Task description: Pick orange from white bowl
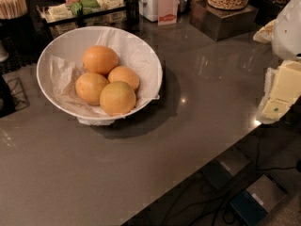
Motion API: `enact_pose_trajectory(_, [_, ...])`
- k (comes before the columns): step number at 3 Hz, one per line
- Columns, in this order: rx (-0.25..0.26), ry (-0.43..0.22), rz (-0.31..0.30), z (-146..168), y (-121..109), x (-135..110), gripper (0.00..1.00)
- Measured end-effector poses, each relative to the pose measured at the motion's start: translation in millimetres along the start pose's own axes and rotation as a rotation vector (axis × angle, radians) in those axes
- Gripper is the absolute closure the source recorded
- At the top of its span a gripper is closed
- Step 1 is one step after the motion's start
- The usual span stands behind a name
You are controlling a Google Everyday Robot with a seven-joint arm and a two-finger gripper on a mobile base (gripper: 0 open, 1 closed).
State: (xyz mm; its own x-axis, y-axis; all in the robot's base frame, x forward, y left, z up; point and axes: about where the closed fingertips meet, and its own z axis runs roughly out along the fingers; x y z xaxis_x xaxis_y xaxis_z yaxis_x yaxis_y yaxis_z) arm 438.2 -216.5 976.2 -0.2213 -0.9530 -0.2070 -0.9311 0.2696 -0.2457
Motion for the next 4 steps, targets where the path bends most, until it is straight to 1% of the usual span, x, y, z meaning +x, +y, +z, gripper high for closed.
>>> enact_pose_trajectory(1, [0.006, -0.014, -0.003, 2, 0, -6, 0.00])
enact_pose_trajectory(2, [0.018, -0.071, -0.046, 17, -6, -43, 0.00])
enact_pose_trajectory(3, [0.018, -0.072, -0.046, 17, -6, -43, 0.00])
enact_pose_trajectory(4, [0.020, -0.144, -0.018, 24, -12, -68, 0.00])
